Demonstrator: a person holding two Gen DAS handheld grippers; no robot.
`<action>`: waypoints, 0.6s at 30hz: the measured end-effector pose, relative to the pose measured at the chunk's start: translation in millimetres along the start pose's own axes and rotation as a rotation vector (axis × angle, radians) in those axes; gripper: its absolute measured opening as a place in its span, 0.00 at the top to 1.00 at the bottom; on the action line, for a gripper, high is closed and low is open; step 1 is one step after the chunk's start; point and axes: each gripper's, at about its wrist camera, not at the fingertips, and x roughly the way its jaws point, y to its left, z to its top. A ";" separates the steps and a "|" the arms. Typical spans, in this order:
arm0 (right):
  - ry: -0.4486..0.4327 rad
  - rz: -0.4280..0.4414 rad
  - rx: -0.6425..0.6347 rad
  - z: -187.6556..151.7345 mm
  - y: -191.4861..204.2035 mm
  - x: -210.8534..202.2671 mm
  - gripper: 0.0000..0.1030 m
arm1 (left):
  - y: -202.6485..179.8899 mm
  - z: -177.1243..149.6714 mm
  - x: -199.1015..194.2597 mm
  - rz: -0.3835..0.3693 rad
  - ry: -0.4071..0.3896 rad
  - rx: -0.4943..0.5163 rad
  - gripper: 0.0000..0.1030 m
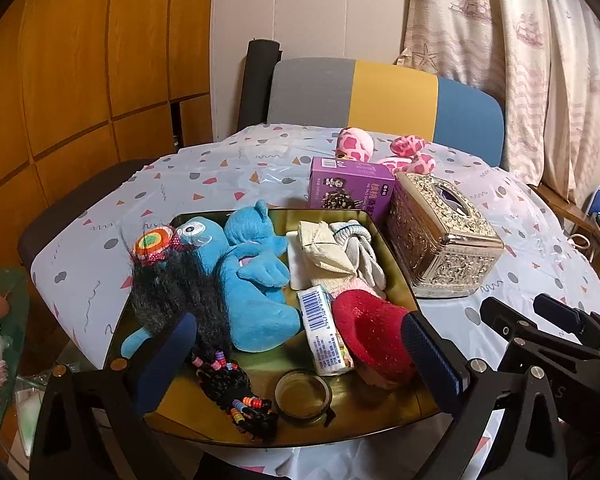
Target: Organize soft objects
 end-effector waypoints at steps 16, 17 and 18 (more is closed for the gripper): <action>0.010 0.007 0.004 -1.0 1.6 2.9 0.26 | 1.9 -2.0 3.2 0.004 0.018 0.000 0.00; 0.011 0.008 0.003 -1.3 1.8 2.9 0.26 | 1.8 -2.2 3.3 0.004 0.019 0.001 0.00; 0.011 0.008 0.004 -1.5 1.6 2.7 0.26 | 1.8 -2.3 3.5 0.003 0.021 0.001 0.00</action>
